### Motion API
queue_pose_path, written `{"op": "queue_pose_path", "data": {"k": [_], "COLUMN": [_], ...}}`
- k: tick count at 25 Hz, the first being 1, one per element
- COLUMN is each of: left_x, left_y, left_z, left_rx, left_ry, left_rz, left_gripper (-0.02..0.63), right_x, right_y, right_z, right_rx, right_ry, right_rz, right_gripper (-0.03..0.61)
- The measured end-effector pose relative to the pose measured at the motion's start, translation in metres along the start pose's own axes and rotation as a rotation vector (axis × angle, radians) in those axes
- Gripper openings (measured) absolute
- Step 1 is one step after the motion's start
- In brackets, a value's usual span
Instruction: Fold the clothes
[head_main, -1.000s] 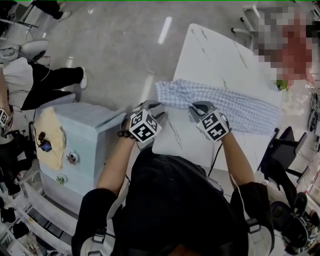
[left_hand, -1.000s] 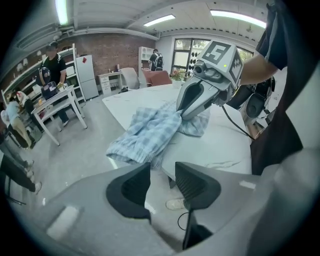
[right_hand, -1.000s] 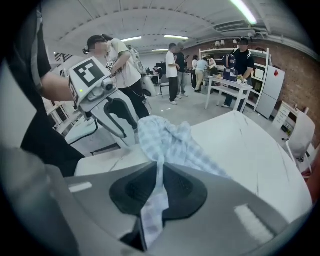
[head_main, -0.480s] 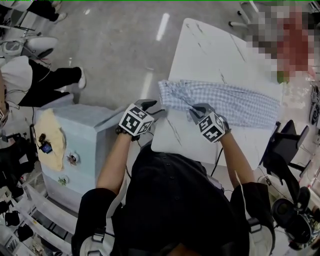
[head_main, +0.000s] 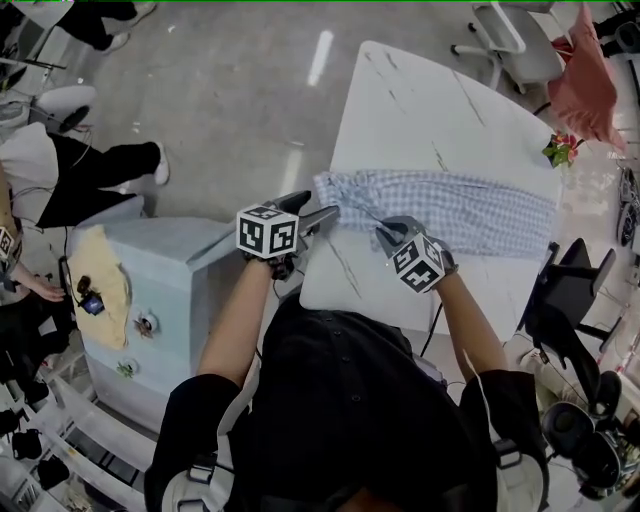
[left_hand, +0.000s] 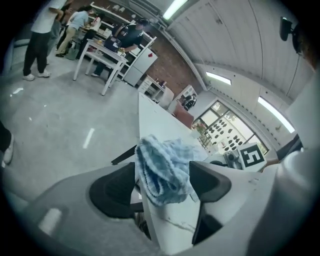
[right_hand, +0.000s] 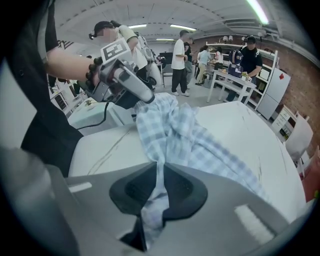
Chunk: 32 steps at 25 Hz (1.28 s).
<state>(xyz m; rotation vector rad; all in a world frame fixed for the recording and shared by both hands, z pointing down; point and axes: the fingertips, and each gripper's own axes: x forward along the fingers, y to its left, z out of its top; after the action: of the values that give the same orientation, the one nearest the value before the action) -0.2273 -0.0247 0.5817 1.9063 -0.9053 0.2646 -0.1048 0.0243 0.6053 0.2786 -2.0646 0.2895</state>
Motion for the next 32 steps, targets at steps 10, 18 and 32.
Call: {"op": "queue_pose_path", "data": {"k": [10, 18, 32], "left_x": [0.026, 0.043, 0.026], "left_y": [0.022, 0.020, 0.027], "left_z": [-0.016, -0.036, -0.028], "left_rx": [-0.215, -0.339, -0.351], "left_ry": [-0.037, 0.037, -0.006], "left_rz": [-0.089, -0.197, -0.206], "left_gripper": [0.391, 0.326, 0.167], "right_x": [0.001, 0.001, -0.001], "right_y": [0.000, 0.000, 0.017], "right_z": [-0.002, -0.005, 0.018], "right_rx": [0.009, 0.020, -0.010], "right_ry": [0.006, 0.005, -0.058], "right_rz": [-0.001, -0.003, 0.017], "right_gripper": [0.044, 0.044, 0.143]}}
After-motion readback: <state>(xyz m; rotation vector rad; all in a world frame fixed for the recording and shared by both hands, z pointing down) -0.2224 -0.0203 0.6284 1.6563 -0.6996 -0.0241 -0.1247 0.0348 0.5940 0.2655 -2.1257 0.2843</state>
